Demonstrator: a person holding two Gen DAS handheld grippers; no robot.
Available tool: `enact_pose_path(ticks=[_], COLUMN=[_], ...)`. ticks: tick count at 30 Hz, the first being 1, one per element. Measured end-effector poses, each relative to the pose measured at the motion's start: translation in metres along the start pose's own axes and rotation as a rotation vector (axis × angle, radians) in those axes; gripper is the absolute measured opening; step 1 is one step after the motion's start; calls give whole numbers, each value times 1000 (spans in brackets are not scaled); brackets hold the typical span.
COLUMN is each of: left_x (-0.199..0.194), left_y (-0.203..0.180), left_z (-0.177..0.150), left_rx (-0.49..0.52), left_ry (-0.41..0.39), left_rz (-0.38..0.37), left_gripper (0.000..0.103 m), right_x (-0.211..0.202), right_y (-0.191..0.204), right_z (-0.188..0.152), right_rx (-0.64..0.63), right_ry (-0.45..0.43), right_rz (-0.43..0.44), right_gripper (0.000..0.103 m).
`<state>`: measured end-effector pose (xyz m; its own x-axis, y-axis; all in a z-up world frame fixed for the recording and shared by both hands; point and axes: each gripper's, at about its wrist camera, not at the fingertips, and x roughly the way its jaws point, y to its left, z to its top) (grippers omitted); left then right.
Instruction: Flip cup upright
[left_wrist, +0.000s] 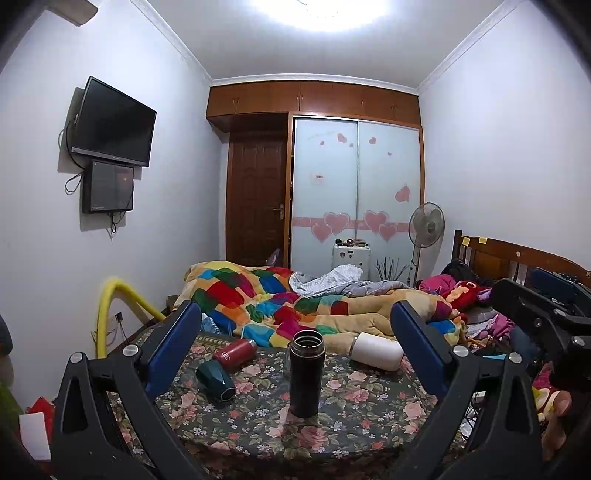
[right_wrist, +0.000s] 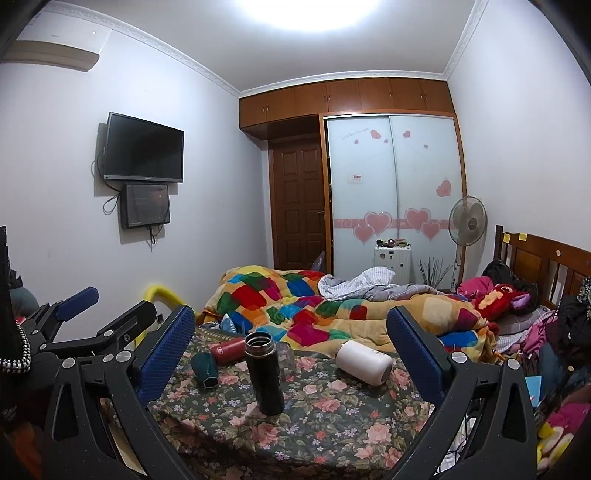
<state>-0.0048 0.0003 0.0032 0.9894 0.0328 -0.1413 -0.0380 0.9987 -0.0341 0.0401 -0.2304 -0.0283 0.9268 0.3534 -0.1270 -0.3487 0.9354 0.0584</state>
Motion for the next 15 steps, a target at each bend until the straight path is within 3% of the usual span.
enact_pose_path(ticks=[15], left_x=[2], left_y=[-4], left_z=[-2], left_rx=[1], left_ry=[6], left_rz=[-5], left_gripper=[103], right_x=[0], right_y=[1], right_z=[-1], right_rx=[1], right_ry=[1], right_rz=[-2], right_gripper=[103])
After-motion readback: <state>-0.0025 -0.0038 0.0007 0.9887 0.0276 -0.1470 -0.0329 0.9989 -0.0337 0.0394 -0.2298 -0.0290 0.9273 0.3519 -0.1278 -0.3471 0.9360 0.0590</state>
